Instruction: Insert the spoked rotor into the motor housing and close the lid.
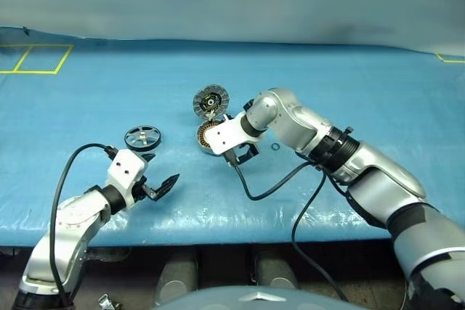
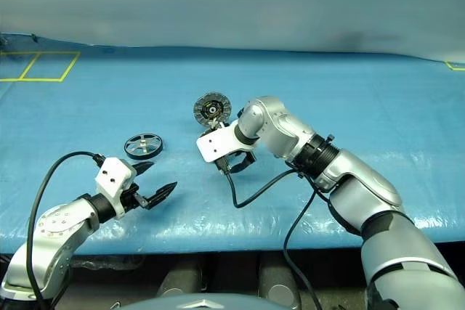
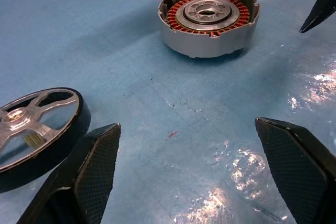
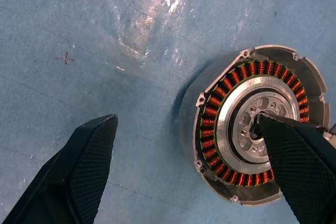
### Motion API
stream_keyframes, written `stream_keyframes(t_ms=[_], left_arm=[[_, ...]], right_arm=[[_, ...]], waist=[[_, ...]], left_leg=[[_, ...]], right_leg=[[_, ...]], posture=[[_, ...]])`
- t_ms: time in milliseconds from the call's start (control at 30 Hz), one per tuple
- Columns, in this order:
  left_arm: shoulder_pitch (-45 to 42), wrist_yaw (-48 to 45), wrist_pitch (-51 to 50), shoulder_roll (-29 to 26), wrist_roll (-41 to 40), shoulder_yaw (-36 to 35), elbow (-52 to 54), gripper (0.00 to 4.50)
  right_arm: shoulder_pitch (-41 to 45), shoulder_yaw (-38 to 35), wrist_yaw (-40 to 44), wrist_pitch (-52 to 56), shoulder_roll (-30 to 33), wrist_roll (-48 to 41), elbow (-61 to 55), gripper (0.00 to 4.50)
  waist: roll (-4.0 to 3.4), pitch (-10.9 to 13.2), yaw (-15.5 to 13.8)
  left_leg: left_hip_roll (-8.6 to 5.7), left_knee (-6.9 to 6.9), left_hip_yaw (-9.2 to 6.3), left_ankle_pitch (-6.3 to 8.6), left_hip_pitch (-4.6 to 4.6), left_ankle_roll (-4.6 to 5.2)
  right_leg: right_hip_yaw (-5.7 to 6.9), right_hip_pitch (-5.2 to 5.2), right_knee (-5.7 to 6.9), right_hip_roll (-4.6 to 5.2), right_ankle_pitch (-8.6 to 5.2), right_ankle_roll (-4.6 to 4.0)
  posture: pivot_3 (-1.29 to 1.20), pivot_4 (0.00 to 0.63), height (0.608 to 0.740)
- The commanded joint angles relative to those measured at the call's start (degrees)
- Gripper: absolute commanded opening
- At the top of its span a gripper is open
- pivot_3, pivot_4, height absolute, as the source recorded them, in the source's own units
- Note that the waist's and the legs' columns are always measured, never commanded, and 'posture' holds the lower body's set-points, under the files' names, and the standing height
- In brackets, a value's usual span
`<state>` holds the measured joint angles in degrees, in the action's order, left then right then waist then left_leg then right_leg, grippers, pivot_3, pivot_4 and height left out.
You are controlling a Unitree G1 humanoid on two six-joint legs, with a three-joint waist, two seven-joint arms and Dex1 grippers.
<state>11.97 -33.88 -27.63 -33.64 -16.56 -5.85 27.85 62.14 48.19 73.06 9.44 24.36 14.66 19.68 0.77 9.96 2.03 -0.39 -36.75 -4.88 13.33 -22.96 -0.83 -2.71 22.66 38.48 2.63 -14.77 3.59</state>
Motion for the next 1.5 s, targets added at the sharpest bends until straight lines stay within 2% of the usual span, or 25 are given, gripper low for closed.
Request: stream_keyframes(t_ms=[33,500,700,1067,1433,1500], left_arm=[[1.8,0.9,1.1,0.8,-0.5,-1.3,3.8,4.45],[2.5,1.6,1.5,1.7,-0.4,-1.1,4.4,4.45],[2.4,1.5,1.6,1.8,-0.3,-0.9,4.1,4.45],[2.6,1.6,1.8,2.0,-0.3,-0.9,4.4,4.45],[3.8,2.4,2.0,2.6,-0.3,-0.8,4.8,4.45],[3.5,2.5,2.0,2.6,-0.3,-0.6,4.7,4.5]], right_arm=[[3.0,-1.3,2.6,-4.1,-1.7,1.5,4.0,4.5],[6.5,-5.5,1.4,-8.5,-7.4,5.2,16.6,4.5],[6.7,-7.3,1.9,-8.7,-8.3,5.6,17.5,4.5],[4.6,-6.5,3.0,-8.9,-11.2,7.3,19.2,4.5],[3.6,-6.4,4.4,-9.3,-10.6,9.6,21.0,4.5],[3.4,-6.6,4.7,-9.1,-10.8,9.6,20.9,4.11]], waist=[[-0.01,0.0,0.1],[-0.03,0.0,0.2],[-0.03,0.0,0.2],[-0.03,0.0,0.3],[-0.03,0.0,0.3],[-0.03,0.0,0.2]], left_leg=[[-0.01,0.01,0.01,0.0,0.0,0.0],[-0.03,0.21,-0.04,-0.13,0.04,-0.22],[-0.03,0.29,-0.04,-0.14,0.04,-0.23],[-0.04,0.46,-0.06,-0.19,0.05,-0.31],[-0.04,0.58,-0.08,-0.23,0.12,-0.39],[-0.05,0.58,-0.08,-0.25,0.12,-0.4]], right_leg=[[0.0,0.01,0.0,0.0,0.0,0.0],[0.06,0.1,0.09,-0.1,0.07,-0.16],[0.06,0.14,0.09,-0.09,0.07,-0.17],[0.07,0.19,0.09,-0.09,0.07,-0.19],[0.09,0.18,0.11,-0.1,0.06,-0.22],[0.1,0.17,0.11,-0.1,0.06,-0.22]], posture=[[0.0,0.15,0.74],[0.0,0.15,0.74],[0.0,0.15,0.74],[0.0,0.15,0.74],[0.0,0.15,0.74],[0.0,0.15,0.74]])
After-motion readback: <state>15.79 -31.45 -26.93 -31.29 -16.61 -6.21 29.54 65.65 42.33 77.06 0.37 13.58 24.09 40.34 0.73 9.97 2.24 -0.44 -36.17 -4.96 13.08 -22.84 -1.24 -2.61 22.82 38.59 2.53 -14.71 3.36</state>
